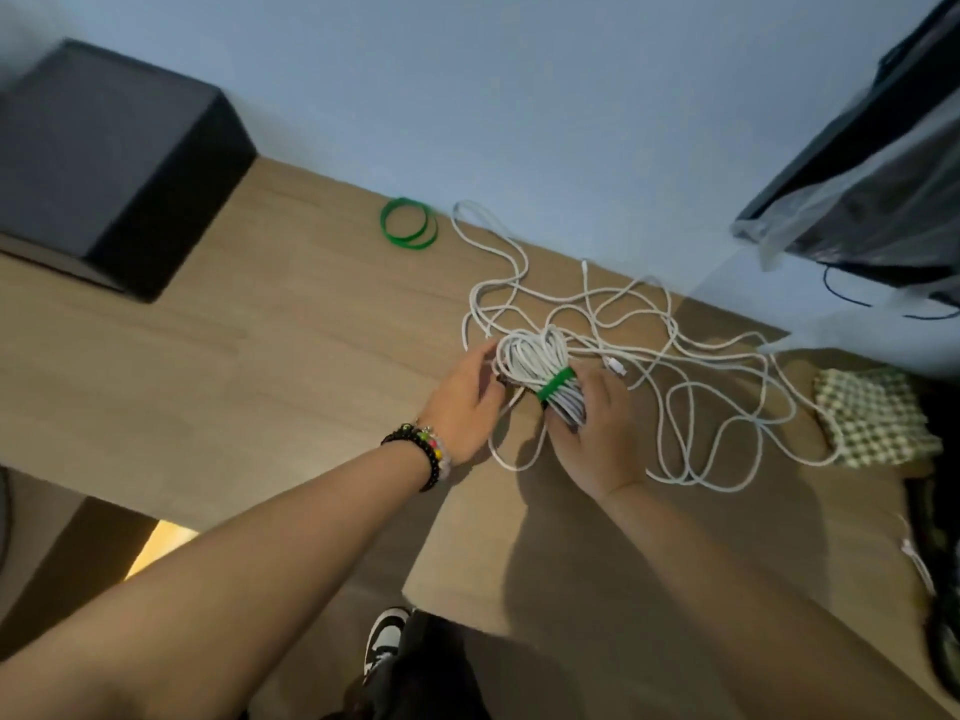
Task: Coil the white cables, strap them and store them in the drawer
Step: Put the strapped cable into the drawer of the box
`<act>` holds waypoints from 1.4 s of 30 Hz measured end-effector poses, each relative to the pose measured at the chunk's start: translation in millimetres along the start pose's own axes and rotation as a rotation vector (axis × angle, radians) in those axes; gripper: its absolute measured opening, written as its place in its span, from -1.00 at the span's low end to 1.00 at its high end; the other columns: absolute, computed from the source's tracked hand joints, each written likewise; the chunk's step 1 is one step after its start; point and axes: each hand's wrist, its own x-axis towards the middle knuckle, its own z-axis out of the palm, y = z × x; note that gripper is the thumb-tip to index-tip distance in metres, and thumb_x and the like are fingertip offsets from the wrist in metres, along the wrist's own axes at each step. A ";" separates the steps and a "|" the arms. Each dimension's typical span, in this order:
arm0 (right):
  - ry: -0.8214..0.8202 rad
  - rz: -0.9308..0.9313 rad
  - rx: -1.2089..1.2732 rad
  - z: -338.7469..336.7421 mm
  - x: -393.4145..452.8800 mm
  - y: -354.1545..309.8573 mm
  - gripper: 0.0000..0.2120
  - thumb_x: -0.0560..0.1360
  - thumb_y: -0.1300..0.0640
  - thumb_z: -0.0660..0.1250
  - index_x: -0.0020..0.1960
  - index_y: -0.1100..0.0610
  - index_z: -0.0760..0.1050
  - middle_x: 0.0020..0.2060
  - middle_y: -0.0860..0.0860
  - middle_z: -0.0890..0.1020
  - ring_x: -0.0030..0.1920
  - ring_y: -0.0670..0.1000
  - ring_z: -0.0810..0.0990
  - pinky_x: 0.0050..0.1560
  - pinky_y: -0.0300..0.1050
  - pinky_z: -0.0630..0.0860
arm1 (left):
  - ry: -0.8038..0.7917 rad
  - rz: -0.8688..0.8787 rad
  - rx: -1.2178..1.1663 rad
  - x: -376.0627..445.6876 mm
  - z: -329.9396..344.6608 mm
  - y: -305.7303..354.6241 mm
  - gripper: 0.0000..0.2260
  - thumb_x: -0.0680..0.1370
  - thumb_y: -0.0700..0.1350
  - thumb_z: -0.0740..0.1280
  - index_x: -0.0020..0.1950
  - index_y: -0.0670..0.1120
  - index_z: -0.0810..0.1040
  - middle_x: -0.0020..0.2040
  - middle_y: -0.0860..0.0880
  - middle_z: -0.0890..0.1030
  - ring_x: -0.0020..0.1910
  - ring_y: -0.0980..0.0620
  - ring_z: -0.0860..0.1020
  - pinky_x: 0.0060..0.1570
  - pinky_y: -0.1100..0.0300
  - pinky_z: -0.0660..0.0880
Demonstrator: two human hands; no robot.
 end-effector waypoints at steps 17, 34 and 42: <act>-0.396 -0.323 0.338 -6.6 63.7 -188.6 -0.47 0.37 0.19 0.49 0.30 0.00 0.46 0.08 -0.07 0.51 0.03 -0.24 0.48 0.05 -0.41 0.39 | 0.443 -0.304 -1.034 -81.7 -153.1 51.8 -0.62 0.64 -0.01 0.11 0.35 -0.18 0.45 0.06 -0.10 0.62 -0.09 0.01 0.64 -0.14 0.14 0.64; -0.355 -0.501 0.109 48.7 71.4 -317.0 -0.52 0.42 0.08 0.46 0.31 0.04 0.43 0.01 -0.14 0.40 -0.03 -0.19 0.39 -0.21 -0.45 0.27 | 0.699 -0.211 -1.209 -131.8 -255.9 17.2 -0.67 0.56 -0.04 0.29 0.26 -0.18 0.50 0.15 -0.18 0.64 0.16 -0.17 0.61 0.06 -0.02 0.60; -0.376 -0.537 0.062 77.9 68.0 -368.1 -0.31 0.49 0.02 0.40 0.51 -0.02 0.15 0.27 -0.09 0.35 0.19 -0.15 0.32 0.18 -0.23 0.34 | 0.583 -0.238 -1.251 -140.5 -319.1 -9.9 -0.69 0.63 0.01 0.21 0.25 -0.14 0.53 0.06 -0.12 0.69 0.08 -0.08 0.65 -0.11 0.10 0.64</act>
